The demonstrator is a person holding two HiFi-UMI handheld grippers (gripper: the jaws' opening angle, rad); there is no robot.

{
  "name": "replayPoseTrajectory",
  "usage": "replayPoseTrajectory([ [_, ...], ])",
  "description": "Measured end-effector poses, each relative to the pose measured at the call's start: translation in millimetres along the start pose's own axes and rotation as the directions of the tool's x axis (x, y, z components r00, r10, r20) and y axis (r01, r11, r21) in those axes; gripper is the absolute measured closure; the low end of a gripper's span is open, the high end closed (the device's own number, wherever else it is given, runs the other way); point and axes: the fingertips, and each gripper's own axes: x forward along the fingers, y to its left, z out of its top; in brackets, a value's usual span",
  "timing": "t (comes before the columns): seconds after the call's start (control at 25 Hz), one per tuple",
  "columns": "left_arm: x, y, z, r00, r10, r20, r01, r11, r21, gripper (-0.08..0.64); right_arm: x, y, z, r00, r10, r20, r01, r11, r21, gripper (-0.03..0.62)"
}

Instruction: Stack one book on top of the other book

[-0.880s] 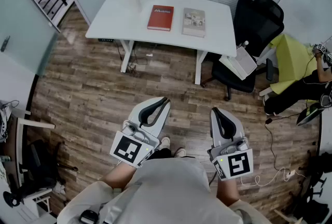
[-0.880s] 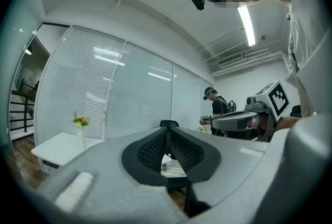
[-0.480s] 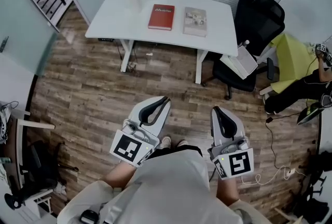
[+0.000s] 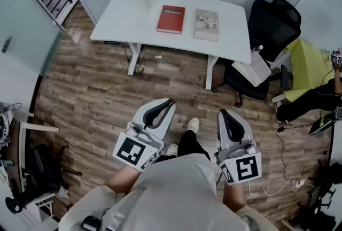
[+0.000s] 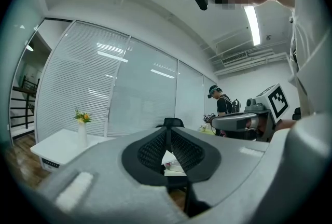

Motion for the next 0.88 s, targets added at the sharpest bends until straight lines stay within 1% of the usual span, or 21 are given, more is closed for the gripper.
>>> replayPoseTrajectory([
  [0.4,91.3,28.5,10.8,1.000,-0.014,0.000,0.014,1.000,0.023,0.532,56.8,-77.7,6.0,1.000,-0.010,0.014,0.011,1.000,-0.003,0.580],
  [0.88,215.9,54.7,19.7,1.000,0.003,0.004,-0.003,1.000,0.025,0.532,120.3,-186.5,9.6,1.000,0.012,0.009,-0.012,1.000,-0.008,0.580],
])
